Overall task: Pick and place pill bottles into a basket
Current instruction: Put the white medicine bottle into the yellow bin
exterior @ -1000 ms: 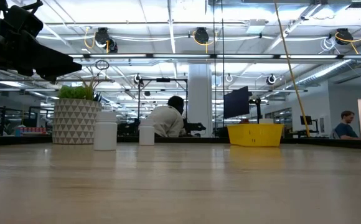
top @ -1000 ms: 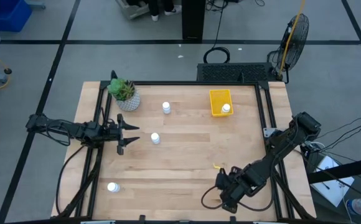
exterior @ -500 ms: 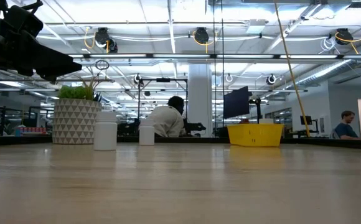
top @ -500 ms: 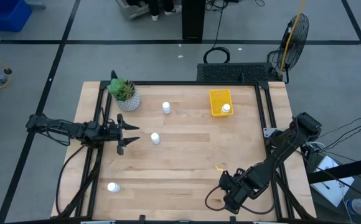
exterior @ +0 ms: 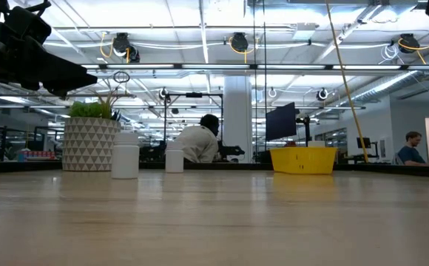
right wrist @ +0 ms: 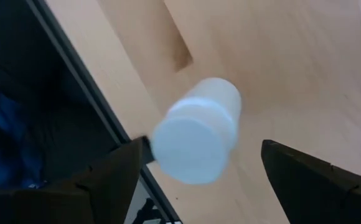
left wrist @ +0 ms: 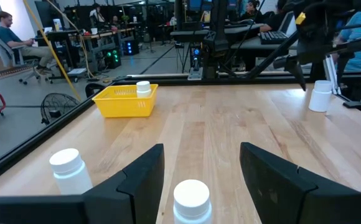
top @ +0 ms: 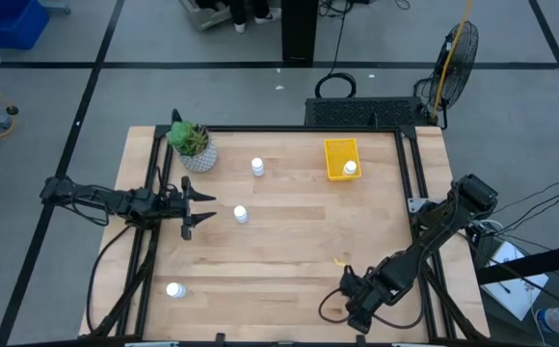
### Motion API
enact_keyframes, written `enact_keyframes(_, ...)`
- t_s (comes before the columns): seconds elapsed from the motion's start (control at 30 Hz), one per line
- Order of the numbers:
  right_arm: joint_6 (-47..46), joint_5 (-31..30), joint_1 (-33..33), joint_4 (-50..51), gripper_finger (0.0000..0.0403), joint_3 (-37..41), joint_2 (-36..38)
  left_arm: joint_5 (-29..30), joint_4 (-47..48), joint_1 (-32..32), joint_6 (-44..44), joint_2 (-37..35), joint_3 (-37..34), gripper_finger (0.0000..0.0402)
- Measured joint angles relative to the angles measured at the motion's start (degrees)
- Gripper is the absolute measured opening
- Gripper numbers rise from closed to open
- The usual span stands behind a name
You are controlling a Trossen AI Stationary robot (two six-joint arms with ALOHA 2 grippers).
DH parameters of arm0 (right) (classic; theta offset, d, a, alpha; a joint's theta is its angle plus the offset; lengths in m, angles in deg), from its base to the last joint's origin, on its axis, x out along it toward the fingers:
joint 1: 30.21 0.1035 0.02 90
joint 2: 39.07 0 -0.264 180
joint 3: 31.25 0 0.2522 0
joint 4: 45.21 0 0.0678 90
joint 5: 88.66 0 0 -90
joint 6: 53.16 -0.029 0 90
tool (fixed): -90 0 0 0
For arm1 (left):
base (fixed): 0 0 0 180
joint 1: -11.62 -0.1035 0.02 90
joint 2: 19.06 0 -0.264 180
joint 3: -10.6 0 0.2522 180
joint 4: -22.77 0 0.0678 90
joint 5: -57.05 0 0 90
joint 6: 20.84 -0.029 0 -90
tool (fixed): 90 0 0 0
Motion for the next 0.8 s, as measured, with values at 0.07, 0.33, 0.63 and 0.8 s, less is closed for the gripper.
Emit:
enact_keyframes(0.07, 0.08, -1.40, 0.00, -1.39, 0.0320, 0.00, 0.00, -0.01, 0.02, 0.01, -0.01, 0.00, 0.00, 0.0214)
enact_keyframes(0.33, 0.61, -2.58, 0.00, -1.87, 0.0320, 0.00, 0.00, 0.00, 0.02, 0.02, 0.00, 0.00, 0.00, 0.0214)
enact_keyframes(0.63, 0.61, -3.04, -0.04, -1.93, 0.0320, 0.18, 0.00, -0.01, 0.00, 0.02, 0.00, 0.00, 0.00, 0.0214)
enact_keyframes(0.8, 0.43, -3.63, -0.04, -4.87, 0.0320, 3.07, 0.00, -0.02, 0.01, 0.02, -0.01, -0.02, 0.00, 0.0214)
